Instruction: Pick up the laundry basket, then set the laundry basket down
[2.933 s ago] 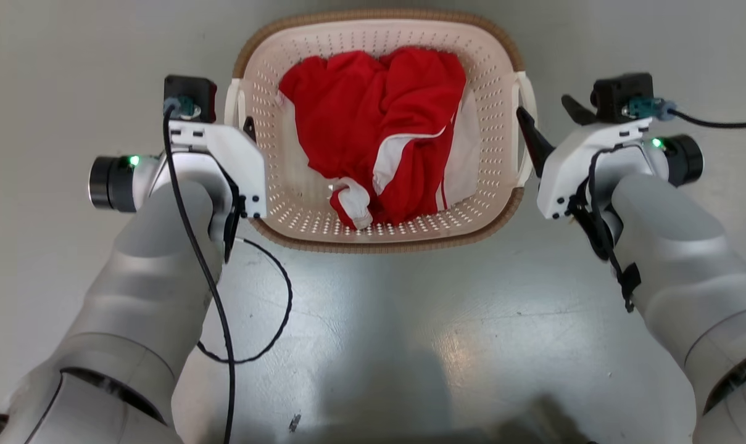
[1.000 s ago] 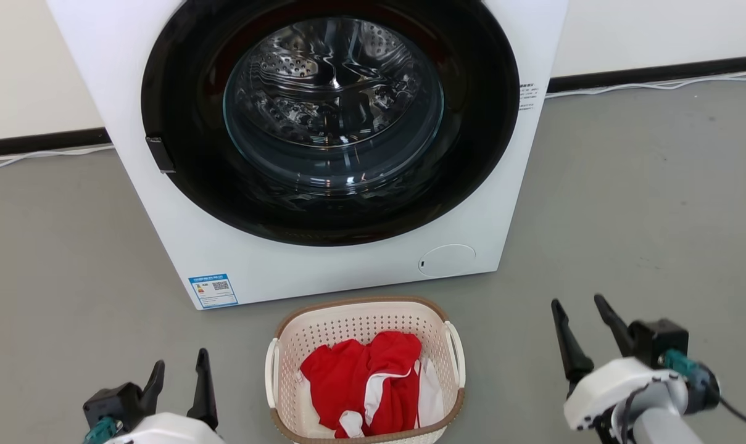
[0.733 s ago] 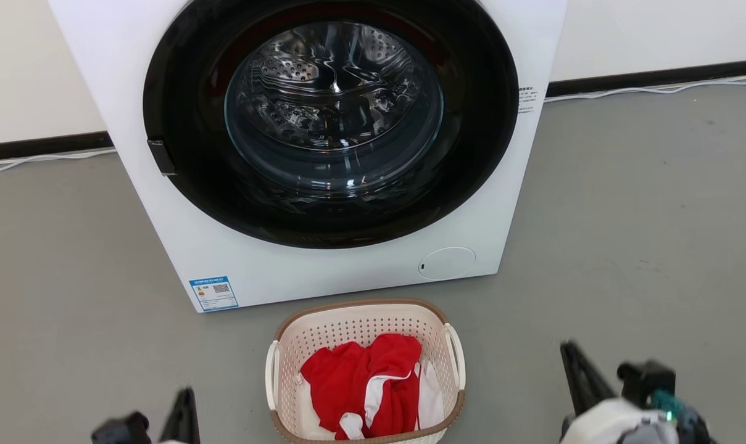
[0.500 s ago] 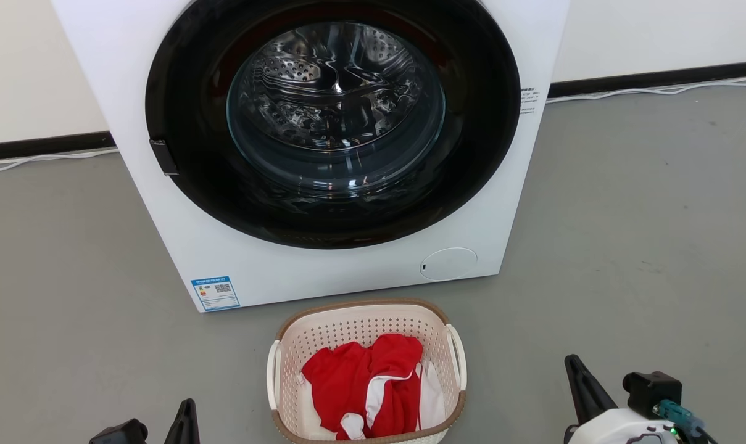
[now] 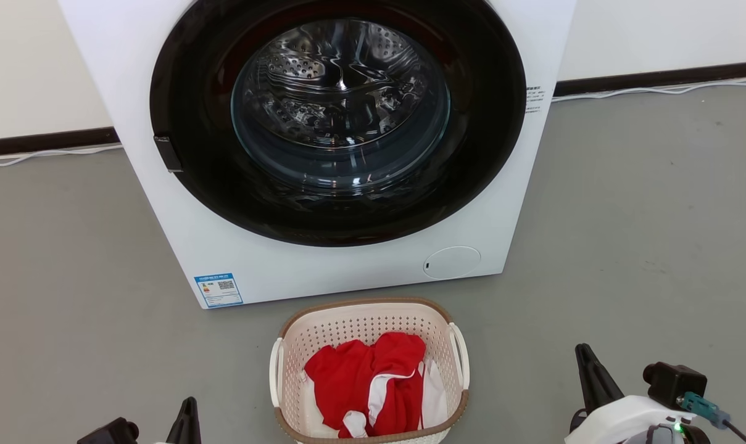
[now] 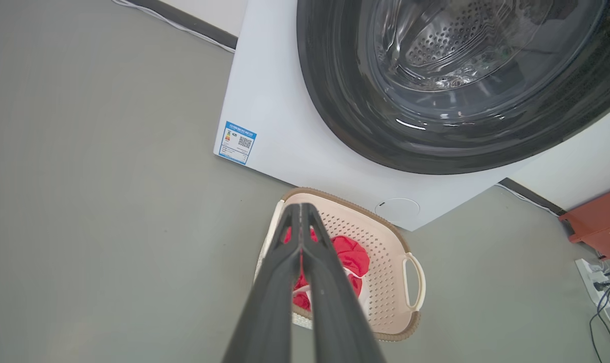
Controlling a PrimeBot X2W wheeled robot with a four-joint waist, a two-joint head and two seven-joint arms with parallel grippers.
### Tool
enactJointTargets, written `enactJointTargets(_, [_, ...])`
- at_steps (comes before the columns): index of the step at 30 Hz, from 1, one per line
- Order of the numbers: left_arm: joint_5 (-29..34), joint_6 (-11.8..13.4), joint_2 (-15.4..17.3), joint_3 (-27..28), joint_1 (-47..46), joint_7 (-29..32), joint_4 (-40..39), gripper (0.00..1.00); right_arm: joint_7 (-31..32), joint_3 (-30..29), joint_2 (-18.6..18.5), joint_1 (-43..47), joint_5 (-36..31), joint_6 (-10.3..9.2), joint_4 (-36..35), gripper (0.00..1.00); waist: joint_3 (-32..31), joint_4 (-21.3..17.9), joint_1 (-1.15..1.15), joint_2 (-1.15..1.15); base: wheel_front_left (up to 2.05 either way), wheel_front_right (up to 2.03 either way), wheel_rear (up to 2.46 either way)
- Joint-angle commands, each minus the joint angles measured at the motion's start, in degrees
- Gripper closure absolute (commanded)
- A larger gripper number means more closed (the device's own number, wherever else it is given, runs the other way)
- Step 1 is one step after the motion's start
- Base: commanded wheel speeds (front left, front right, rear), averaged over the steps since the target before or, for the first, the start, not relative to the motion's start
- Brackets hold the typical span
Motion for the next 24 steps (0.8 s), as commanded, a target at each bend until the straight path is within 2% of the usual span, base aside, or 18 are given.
enactJointTargets(1, [-1.15, -0.53, 0.43, 0.88, -2.5, 0.09, -1.73, 1.0, 0.55, -0.21, -0.19, -1.66, 1.35, 0.07, -1.81, 1.0, 0.01, 0.03, -0.01, -0.01, 0.0, 0.0, 0.0])
enactJointTargets(24, [-13.0, -3.42, -0.9, 3.97, -3.87, 4.03, -3.39, 1.0, 4.47, -2.12, 0.25, -1.0, 17.11, 0.15, -6.07, 1.0, 0.3, 0.92, -0.01, -0.01, 0.0, 0.0, 0.0])
